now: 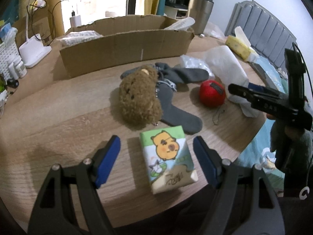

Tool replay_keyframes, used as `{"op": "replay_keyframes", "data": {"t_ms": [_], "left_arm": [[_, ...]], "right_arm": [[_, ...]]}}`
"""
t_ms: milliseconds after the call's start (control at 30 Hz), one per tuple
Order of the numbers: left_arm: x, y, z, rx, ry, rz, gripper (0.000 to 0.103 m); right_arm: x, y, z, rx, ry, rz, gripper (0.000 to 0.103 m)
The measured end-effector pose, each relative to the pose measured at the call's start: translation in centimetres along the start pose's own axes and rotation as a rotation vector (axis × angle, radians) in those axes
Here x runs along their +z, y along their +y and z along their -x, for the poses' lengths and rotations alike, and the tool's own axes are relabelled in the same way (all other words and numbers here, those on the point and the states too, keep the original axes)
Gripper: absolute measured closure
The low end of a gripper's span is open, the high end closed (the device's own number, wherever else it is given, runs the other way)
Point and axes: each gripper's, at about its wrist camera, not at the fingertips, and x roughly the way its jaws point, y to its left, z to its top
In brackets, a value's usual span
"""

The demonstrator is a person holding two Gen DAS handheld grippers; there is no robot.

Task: Organize soft objects
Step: 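Lift the white cloth with the right tool while the left tool grasps the cartoon tissue pack, then carry the tissue pack and the white cloth toward the cardboard box with both tools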

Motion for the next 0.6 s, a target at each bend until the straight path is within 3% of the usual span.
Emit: {"op": "replay_keyframes", "data": {"t_ms": [300, 400, 467, 533, 600], "left_arm": [[0.0, -1.0, 0.1, -0.015, -0.003, -0.044, 0.026], [-0.1, -0.9, -0.2, -0.010, 0.011, -0.041, 0.026], [-0.1, -0.9, -0.3, -0.007, 0.016, -0.045, 0.032], [-0.1, -1.1, -0.5, 0.003, 0.026, -0.055, 0.045], [-0.2, -1.1, -0.5, 0.001, 0.028, -0.056, 0.047]], "right_arm": [[-0.1, 1.0, -0.4, -0.015, -0.018, 0.045, 0.034], [-0.3, 1.3, -0.4, -0.015, -0.027, 0.064, 0.052], [-0.3, 1.5, -0.4, -0.017, -0.029, 0.072, 0.073], [-0.3, 1.6, -0.4, -0.013, -0.031, 0.068, 0.081], [-0.3, 1.4, -0.4, -0.002, -0.035, 0.051, 0.085]]}}
